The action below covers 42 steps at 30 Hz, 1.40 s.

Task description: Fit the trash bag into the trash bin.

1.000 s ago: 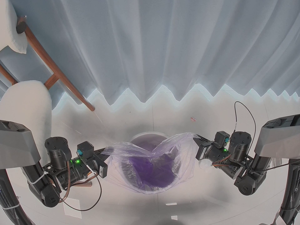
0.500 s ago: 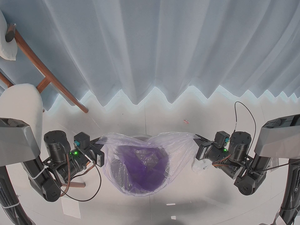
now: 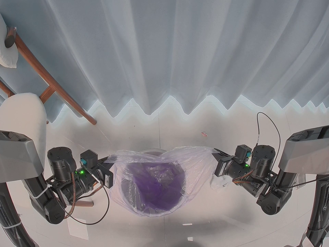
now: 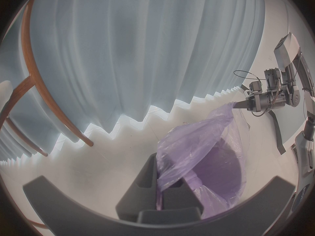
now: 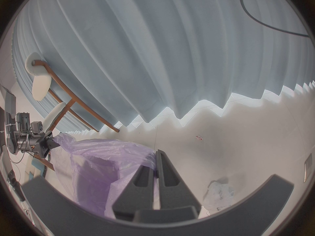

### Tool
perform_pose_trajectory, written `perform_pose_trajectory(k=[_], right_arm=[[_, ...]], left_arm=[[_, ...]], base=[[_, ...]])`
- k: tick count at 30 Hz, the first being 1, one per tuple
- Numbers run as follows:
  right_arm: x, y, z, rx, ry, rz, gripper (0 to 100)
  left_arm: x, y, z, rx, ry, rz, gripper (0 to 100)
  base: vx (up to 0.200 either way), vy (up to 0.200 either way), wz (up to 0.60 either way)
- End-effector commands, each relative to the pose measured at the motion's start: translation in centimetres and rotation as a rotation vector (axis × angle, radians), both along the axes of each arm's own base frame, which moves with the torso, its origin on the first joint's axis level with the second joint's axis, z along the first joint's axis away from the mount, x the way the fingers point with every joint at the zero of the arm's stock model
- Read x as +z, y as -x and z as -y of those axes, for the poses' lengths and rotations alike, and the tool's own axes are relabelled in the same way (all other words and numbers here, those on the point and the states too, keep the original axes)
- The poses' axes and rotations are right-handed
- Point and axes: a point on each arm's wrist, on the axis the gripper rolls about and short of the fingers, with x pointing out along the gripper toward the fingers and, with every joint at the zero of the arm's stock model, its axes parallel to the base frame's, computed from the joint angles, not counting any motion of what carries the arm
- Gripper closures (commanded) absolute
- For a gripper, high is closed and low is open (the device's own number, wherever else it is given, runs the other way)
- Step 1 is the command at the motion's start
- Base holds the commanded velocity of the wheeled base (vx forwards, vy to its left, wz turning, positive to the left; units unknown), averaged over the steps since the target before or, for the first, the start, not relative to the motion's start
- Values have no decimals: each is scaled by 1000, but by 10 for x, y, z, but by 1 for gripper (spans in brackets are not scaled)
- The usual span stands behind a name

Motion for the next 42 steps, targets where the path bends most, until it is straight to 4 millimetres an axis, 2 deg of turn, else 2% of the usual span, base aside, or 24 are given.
perform_pose_trajectory(k=[1, 22, 28, 34, 38, 42], right_arm=[[1, 0, -1, 2, -6, 15, 100], [0, 1, -1, 4, -2, 9, 100], [1, 2, 0, 4, -2, 10, 100], [0, 4, -1, 8, 0, 3, 100], [-1, 5, -1, 8, 2, -1, 100], [-3, 7, 0, 6, 5, -13, 100]], left_arm=[[2, -2, 1, 1, 6, 9, 100], [2, -4, -1, -18, 20, 10, 100], [1, -2, -2, -18, 13, 3, 100], [-2, 4, -8, -7, -1, -22, 100], [-5, 9, 2, -34, -8, -34, 100], [1, 1, 9, -9, 50, -17, 100]], base=[[0, 0, 0], [0, 0, 0], [200, 0, 0], [200, 200, 0], [150, 0, 0], [0, 0, 0]])
